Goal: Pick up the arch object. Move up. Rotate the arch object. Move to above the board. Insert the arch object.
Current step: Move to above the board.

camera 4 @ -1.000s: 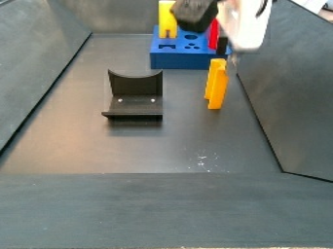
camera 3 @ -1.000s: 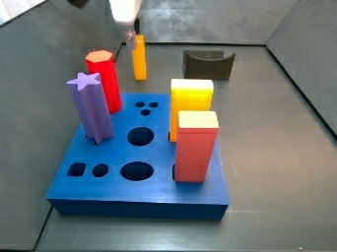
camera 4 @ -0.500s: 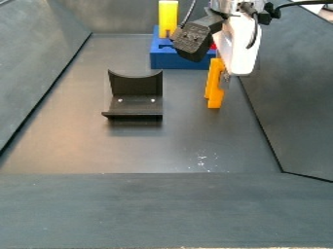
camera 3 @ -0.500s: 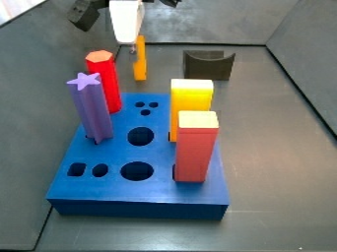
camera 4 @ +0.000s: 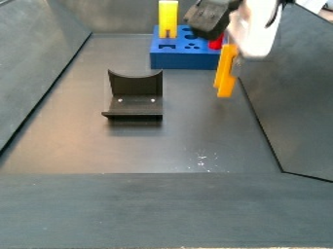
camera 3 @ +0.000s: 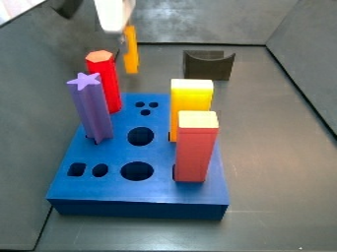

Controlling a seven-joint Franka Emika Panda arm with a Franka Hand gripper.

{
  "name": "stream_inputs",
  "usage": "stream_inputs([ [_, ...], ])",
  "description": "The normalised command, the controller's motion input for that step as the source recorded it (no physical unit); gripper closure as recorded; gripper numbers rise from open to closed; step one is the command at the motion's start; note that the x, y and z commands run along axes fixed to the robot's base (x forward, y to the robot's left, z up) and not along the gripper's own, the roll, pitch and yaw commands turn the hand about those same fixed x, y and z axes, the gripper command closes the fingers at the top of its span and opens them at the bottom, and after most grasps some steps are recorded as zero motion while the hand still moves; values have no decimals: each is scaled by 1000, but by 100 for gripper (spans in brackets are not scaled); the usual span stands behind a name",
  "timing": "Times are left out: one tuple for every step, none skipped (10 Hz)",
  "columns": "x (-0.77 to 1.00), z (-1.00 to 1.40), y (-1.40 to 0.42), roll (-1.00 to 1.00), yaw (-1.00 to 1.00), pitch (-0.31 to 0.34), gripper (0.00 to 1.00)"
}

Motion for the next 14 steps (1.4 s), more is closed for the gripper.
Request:
stream_inputs([
  [-227,1000,-96,-49,26,53,100],
  [-216,1000,-92,-57,27,41,100],
  [-209,1000,-90,-61,29,32,100],
  [-197,1000,-87,-71,30,24,100],
  [-187,1000,-86,-78,31,24,100],
  [-175,1000,-83,-83,31,22,100],
  [-163,1000,-80,-87,30,22,100],
  [-155,1000,-79,-91,28,21,100],
  [-146,1000,-78,-94,28,23,100],
  [-132,1000,-76,-96,25,25,100],
  [-119,1000,-73,-95,20,31,100],
  [-103,1000,-72,-95,17,42,100],
  [-80,1000,-64,-93,16,52,100],
  [-49,873,-53,-91,11,68,100],
])
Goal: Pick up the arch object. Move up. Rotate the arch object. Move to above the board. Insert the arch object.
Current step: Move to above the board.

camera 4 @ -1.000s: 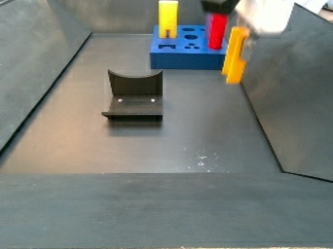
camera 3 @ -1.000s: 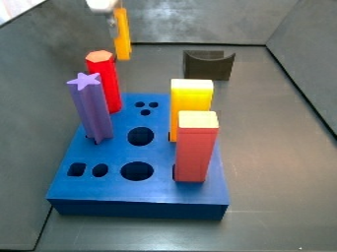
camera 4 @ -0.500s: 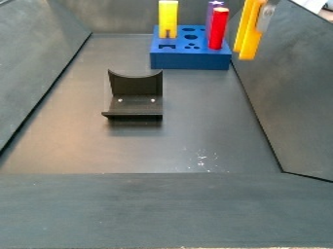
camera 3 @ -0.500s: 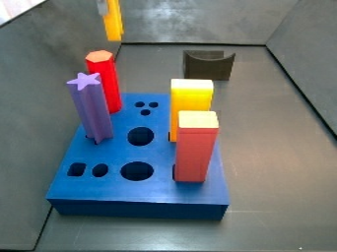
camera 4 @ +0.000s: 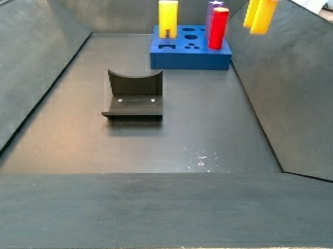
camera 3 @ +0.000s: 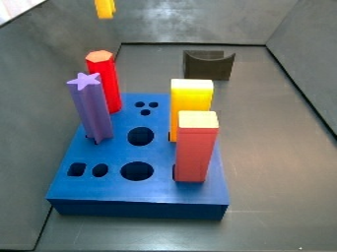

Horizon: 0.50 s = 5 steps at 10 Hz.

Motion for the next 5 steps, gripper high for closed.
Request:
stream_inputs([
  [-17,671,-38,-91,10,80,100],
  [-3,466,-26,-91,10,86,100],
  [0,364,-23,-92,9,86,100],
  [701,269,-1000,2,1000,46,100],
  [708,228,-1000,11,1000,49,100],
])
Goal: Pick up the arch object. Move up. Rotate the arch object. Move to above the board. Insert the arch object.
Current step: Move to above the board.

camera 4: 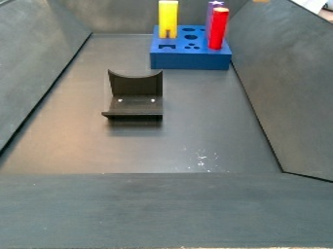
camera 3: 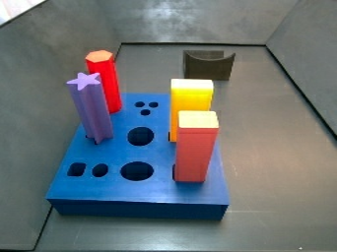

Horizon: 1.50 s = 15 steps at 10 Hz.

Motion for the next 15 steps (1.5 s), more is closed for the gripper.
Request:
stream_inputs([
  [742,220,-1000,18,1000,62,100],
  [756,224,-1000,8,1000,65,100],
  [751,232,-1000,6,1000,70,100],
  [740,237,-1000,9,1000,73,100],
  [771,236,-1000,10,1000,87,100],
  [801,242,-1000,12,1000,96,100],
  [823,237,-1000,21,1000,110,100],
  [718,204,-835,29,1000,121,100],
  [445,118,-485,37,1000,133,100],
  [282,79,-295,41,1000,136,100],
  [205,63,-217,42,1000,136,100],
  [123,38,-124,48,1000,141,100],
  [104,26,-93,55,1000,154,100],
  [99,24,-65,68,1000,182,100],
  [95,24,-56,79,1000,207,100],
])
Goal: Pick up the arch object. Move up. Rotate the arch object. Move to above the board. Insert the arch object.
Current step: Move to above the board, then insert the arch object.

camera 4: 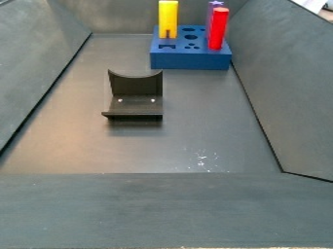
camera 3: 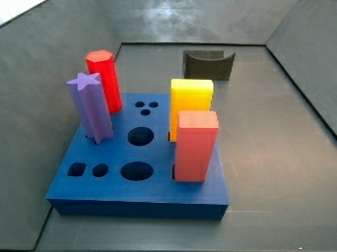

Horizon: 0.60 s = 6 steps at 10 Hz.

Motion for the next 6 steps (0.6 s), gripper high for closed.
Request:
stream_inputs([
  [93,22,-52,98,1000,249,100],
  [95,21,-51,111,1000,272,100],
  [95,17,-48,129,823,280,100],
  [95,15,-45,126,559,237,100],
  [95,16,-42,123,334,192,100],
  [0,0,0,-37,0,-10,100],
])
